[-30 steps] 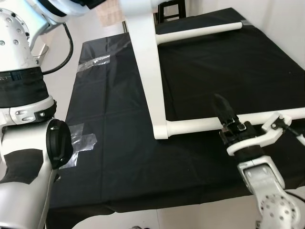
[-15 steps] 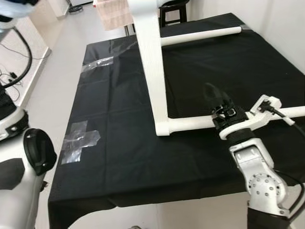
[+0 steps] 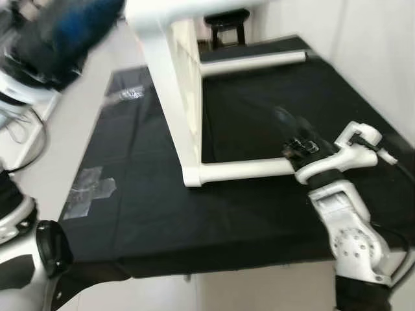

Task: Building children table

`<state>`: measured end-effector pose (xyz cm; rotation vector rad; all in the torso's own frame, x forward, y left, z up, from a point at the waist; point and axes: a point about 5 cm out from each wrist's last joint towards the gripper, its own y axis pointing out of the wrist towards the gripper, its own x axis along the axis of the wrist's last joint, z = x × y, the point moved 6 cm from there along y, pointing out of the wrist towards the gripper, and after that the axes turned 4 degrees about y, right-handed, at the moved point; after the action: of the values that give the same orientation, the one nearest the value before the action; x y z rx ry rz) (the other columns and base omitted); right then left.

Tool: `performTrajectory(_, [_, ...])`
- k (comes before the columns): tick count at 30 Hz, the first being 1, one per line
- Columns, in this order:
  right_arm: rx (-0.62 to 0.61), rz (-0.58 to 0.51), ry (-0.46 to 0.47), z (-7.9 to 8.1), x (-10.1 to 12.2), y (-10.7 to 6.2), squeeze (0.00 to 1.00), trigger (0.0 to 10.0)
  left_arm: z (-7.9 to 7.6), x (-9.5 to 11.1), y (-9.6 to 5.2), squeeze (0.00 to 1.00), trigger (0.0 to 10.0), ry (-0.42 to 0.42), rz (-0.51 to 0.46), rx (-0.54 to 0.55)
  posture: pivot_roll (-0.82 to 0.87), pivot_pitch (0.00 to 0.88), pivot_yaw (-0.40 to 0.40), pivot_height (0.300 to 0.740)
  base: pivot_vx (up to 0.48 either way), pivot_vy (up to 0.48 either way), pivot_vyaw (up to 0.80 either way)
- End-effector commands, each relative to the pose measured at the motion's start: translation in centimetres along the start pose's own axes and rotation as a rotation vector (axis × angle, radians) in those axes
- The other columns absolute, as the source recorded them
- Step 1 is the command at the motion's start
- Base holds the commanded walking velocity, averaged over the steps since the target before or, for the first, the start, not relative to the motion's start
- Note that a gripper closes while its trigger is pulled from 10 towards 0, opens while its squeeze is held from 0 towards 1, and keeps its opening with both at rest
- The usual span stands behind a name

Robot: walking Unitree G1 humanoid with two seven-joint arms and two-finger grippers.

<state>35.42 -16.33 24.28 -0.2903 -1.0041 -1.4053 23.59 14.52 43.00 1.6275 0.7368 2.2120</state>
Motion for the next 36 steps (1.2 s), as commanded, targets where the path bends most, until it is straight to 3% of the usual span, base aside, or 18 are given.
performTrajectory(1, [0.015,0.015,-0.005,0.3,-0.5,0.2,0.00,10.0,-0.1,-0.2,-0.4,0.00,10.0,-0.020,0.008,0.007,0.05,0.100,0.105,0.740,0.000,0.000,0.00])
performTrajectory(4, [0.020,0.018,-0.033,0.3,-0.4,0.4,0.00,10.0,-0.2,-1.0,-0.9,0.00,10.0,-0.048,0.020,0.021,0.05,0.099,0.109,0.740,0.000,0.000,0.00])
performTrajectory(5, [0.014,0.021,-0.073,0.2,-0.3,0.6,0.00,10.0,0.9,-3.1,-1.7,0.00,10.0,-0.092,0.048,0.108,0.05,0.099,0.106,0.740,0.000,0.000,0.00])
performTrajectory(6, [0.014,0.021,-0.073,0.2,-0.3,0.6,0.00,10.0,0.9,-3.1,-1.7,0.00,10.0,-0.092,0.048,0.108,0.05,0.099,0.106,0.740,0.000,0.000,0.00])
performTrajectory(7, [0.008,0.026,-0.117,0.1,-0.3,0.8,0.00,10.0,2.0,-5.9,-2.7,0.00,10.0,-0.130,0.093,0.221,0.05,0.099,0.106,0.740,0.000,0.000,0.00])
performTrajectory(8, [0.008,0.026,-0.117,0.1,-0.3,0.8,0.00,10.0,2.0,-5.9,-2.7,0.00,10.0,-0.130,0.093,0.221,0.05,0.099,0.106,0.740,0.000,0.000,0.00])
performTrajectory(9, [0.003,0.042,-0.185,0.0,-0.6,0.9,0.00,10.0,3.2,-9.3,-4.1,0.00,10.0,-0.185,0.145,0.358,0.03,0.102,0.101,0.740,0.000,0.000,0.00])
performTrajectory(10, [0.003,0.042,-0.185,0.0,-0.6,0.9,0.00,10.0,3.2,-9.3,-4.1,0.00,10.0,-0.185,0.145,0.358,0.03,0.102,0.101,0.740,0.000,0.000,0.00])
performTrajectory(11, [-0.005,0.060,-0.236,-0.1,-1.0,1.0,0.00,10.0,4.1,-12.8,-5.7,0.00,10.0,-0.225,0.206,0.492,0.03,0.102,0.100,0.740,0.000,0.000,0.00])
performTrajectory(12, [-0.005,0.060,-0.236,-0.1,-1.0,1.0,0.00,10.0,4.1,-12.8,-5.7,0.00,10.0,-0.225,0.206,0.492,0.03,0.102,0.100,0.740,0.000,0.000,0.00])
performTrajectory(14, [-0.049,0.100,-0.319,-0.7,-2.2,1.0,0.00,10.0,4.6,-18.2,-8.0,0.00,10.0,-0.286,0.300,0.701,0.03,0.104,0.098,0.740,0.000,0.000,0.00])
performTrajectory(15, [-0.049,0.100,-0.319,-0.7,-2.2,1.0,0.00,10.0,4.6,-18.2,-8.0,0.00,10.0,-0.286,0.300,0.701,0.03,0.104,0.098,0.740,0.000,0.000,0.00])
performTrajectory(19, [-0.161,0.160,-0.412,-2.8,-4.2,0.5,0.00,10.0,4.0,-22.3,-9.6,0.00,10.0,-0.246,0.412,0.858,0.02,0.105,0.101,0.740,0.000,0.000,0.00])
performTrajectory(21, [-0.161,0.160,-0.412,-2.8,-4.2,0.5,0.00,10.0,4.0,-22.3,-9.6,0.00,10.0,-0.246,0.412,0.858,0.02,0.105,0.101,0.740,0.000,0.000,0.00])
performTrajectory(23, [-0.260,0.204,-0.492,-4.5,-5.4,0.1,0.00,10.0,4.3,-24.3,-12.1,0.00,10.0,-0.131,0.553,0.987,0.01,0.105,0.102,0.740,0.000,0.000,0.00])
performTrajectory(26, [-0.303,0.235,-0.550,-5.2,-6.7,-0.1,0.00,10.0,3.9,-25.2,-13.2,0.00,10.0,-0.104,0.582,1.064,0.01,0.108,0.103,0.740,0.000,0.000,0.00])
performTrajectory(27, [-0.288,0.285,-0.596,-4.8,-8.3,-0.1,0.00,10.0,3.6,-25.4,-12.8,0.00,10.0,-0.087,0.561,1.064,0.01,0.109,0.095,0.740,0.000,0.000,0.00])
performTrajectory(36, [-0.317,0.270,-0.578,-4.9,-8.2,0.8,0.00,10.0,3.4,-25.7,-12.1,0.00,10.0,-0.066,0.541,1.030,0.00,0.108,0.091,0.740,0.000,0.000,0.00])
